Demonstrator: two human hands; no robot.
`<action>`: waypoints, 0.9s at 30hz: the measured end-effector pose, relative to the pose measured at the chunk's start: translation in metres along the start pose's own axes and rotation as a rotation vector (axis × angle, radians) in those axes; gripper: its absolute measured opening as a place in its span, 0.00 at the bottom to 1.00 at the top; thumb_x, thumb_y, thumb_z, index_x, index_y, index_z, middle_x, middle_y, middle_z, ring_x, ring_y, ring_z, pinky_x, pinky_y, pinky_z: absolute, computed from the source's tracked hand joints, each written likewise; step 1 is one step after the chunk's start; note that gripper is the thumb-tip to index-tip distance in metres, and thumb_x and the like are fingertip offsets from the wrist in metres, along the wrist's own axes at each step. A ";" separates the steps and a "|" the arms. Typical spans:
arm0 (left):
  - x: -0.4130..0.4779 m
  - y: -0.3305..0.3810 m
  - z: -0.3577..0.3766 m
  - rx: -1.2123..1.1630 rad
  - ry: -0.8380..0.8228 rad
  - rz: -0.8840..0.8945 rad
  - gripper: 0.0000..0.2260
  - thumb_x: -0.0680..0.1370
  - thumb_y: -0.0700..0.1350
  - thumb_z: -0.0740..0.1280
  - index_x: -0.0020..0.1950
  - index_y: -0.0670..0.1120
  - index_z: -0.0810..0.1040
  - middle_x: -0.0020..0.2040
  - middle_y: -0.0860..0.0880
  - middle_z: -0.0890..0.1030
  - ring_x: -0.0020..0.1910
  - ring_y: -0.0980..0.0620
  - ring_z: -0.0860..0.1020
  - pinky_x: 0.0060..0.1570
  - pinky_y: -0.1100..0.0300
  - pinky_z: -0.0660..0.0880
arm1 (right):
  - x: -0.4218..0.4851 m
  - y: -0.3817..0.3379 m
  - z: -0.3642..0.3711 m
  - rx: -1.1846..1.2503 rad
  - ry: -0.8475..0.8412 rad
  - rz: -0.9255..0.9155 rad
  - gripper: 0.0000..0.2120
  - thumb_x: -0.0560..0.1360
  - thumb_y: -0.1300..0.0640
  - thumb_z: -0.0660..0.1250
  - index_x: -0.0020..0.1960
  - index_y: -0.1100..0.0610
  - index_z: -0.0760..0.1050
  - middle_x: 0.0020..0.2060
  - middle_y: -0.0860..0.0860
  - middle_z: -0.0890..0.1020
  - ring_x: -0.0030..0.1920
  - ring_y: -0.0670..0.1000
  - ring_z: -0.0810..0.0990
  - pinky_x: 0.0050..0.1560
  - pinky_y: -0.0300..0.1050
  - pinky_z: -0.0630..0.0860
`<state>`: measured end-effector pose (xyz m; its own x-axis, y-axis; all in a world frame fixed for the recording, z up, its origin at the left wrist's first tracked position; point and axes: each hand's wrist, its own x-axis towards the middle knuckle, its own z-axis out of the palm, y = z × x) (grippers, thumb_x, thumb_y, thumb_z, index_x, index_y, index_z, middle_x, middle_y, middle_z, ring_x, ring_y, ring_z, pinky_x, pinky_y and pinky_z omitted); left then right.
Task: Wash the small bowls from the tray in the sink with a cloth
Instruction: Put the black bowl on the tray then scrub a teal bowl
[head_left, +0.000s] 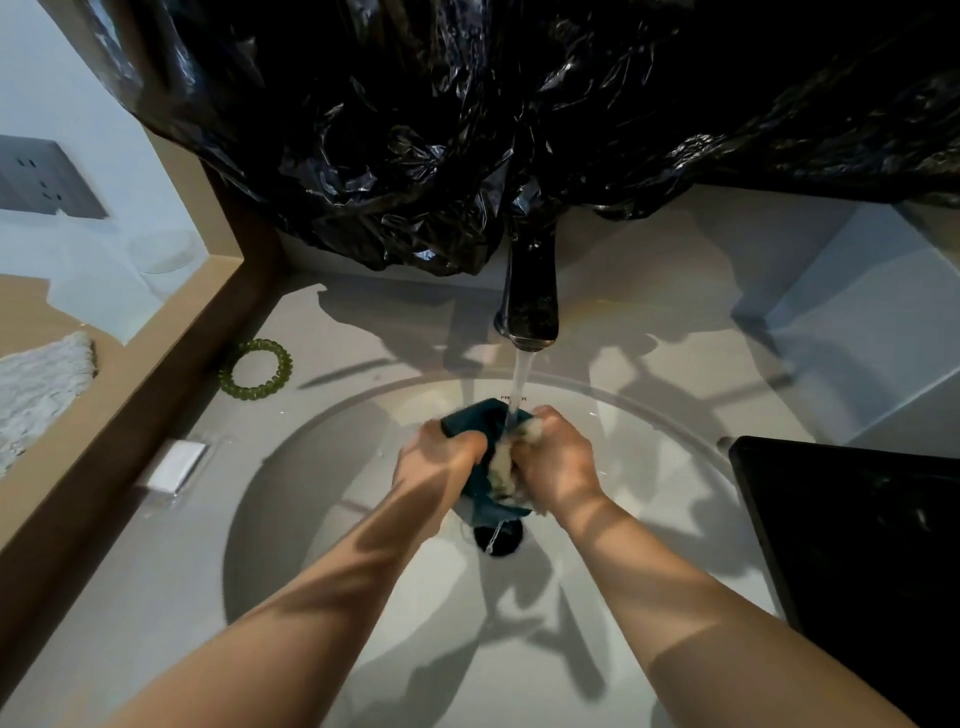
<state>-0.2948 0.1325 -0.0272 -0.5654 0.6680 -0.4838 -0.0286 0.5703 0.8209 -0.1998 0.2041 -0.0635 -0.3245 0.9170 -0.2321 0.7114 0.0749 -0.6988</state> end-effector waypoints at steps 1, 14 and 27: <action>0.001 -0.002 0.002 -0.058 0.058 -0.015 0.05 0.73 0.39 0.63 0.40 0.48 0.72 0.35 0.49 0.74 0.33 0.53 0.71 0.29 0.61 0.66 | 0.001 0.000 0.006 0.119 -0.027 0.148 0.06 0.75 0.63 0.61 0.51 0.60 0.74 0.41 0.54 0.81 0.37 0.52 0.80 0.36 0.35 0.75; 0.008 -0.025 0.008 0.143 -0.249 0.111 0.09 0.71 0.36 0.64 0.34 0.49 0.72 0.29 0.53 0.74 0.30 0.57 0.72 0.26 0.68 0.66 | -0.003 -0.002 0.003 -0.296 -0.252 -0.451 0.11 0.77 0.56 0.60 0.57 0.50 0.75 0.55 0.52 0.79 0.55 0.54 0.77 0.58 0.47 0.72; 0.012 -0.028 0.005 0.045 -0.007 0.139 0.04 0.68 0.43 0.65 0.38 0.52 0.73 0.36 0.49 0.78 0.36 0.51 0.76 0.36 0.56 0.76 | -0.020 0.023 0.039 0.802 -0.226 0.660 0.05 0.73 0.69 0.65 0.41 0.61 0.76 0.37 0.59 0.82 0.38 0.58 0.82 0.42 0.53 0.80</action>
<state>-0.2964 0.1268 -0.0570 -0.5554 0.7454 -0.3687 0.0870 0.4930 0.8657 -0.2011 0.1725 -0.1016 -0.1911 0.5813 -0.7909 0.1964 -0.7668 -0.6110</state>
